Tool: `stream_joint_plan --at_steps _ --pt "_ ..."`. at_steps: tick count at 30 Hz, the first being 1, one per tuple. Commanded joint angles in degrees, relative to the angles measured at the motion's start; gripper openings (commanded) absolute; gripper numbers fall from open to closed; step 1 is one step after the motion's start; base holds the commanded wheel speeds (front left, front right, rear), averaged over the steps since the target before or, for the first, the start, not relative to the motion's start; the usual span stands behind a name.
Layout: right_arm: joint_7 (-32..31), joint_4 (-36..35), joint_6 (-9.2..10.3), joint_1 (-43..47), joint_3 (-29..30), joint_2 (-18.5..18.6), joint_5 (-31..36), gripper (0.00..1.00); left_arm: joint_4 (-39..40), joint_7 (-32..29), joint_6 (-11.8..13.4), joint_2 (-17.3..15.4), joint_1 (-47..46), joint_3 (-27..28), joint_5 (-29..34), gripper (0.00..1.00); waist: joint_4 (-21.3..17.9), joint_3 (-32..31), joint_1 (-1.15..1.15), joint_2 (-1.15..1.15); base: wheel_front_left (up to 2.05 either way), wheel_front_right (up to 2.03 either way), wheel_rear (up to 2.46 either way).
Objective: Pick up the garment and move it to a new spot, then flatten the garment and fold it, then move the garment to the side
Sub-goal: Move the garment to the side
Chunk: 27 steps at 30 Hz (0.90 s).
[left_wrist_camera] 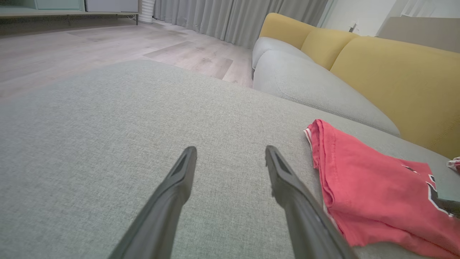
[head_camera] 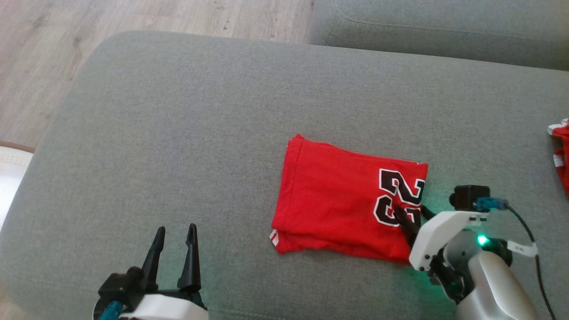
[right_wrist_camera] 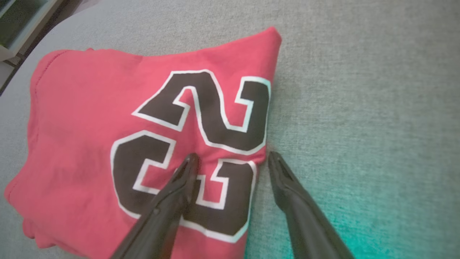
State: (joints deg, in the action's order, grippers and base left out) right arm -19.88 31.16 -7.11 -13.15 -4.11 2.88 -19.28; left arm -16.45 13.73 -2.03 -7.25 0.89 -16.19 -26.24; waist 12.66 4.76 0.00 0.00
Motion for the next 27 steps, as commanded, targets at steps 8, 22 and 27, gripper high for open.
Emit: stream_joint_plan --at_steps 8,22,27 --pt "5.86 0.66 -0.37 -5.89 -3.65 -0.01 1.97 0.00 3.38 0.75 -0.33 -0.58 -3.39 1.32 0.13 1.00 -5.15 2.62 0.00 0.00 0.00 0.00 0.00" --pt "6.75 -6.27 -0.37 -12.56 1.57 2.47 7.20 0.00 7.80 -0.15 -0.81 -1.71 -9.31 0.23 1.59 1.00 -25.92 10.47 0.00 0.00 0.00 0.00 0.00" --pt "5.92 -10.60 -0.37 -12.89 2.41 2.96 6.83 0.00 7.59 -0.76 -0.91 -2.13 -11.14 -0.15 1.84 1.00 -30.38 11.30 0.00 0.00 0.00 0.00 0.00"
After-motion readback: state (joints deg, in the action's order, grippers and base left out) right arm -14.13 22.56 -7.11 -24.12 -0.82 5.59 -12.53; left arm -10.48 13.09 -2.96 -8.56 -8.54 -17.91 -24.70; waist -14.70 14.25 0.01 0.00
